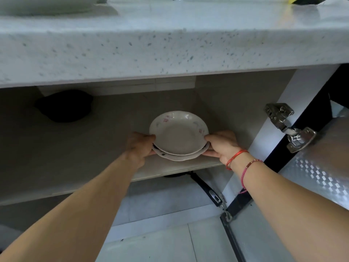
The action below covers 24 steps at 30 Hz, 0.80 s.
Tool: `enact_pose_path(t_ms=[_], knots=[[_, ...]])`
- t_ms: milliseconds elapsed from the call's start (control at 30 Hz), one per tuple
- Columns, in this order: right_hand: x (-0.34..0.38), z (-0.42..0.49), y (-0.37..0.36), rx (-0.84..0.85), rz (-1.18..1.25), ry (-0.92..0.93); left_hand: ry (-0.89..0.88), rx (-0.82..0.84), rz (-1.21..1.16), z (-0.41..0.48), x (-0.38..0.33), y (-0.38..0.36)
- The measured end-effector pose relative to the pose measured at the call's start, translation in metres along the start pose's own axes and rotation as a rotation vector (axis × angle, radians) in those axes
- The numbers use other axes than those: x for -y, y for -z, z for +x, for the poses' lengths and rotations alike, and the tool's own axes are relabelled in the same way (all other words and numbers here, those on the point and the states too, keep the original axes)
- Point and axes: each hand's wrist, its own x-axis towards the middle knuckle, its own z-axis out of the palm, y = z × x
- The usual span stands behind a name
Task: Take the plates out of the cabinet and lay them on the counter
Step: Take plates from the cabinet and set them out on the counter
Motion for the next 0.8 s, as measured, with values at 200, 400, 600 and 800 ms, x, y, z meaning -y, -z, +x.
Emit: enact_pose_path(t_ms=[200,400,600,800], knots=[[0.001,-0.051,0.008,-0.010,-0.063,-0.017,0.064,-0.056,0.044,-0.055,-0.006,0.024],[0.010,-0.120,0.019,0.010,-0.090,-0.110,0.107,-0.068,0.070,-0.116,-0.018,0.050],[0.035,-0.188,0.033,0.014,-0.106,-0.175,0.173,-0.076,0.172,-0.180,-0.042,0.072],[0.073,-0.250,0.047,0.003,-0.159,-0.239,0.221,-0.044,0.169,-0.248,-0.086,0.089]])
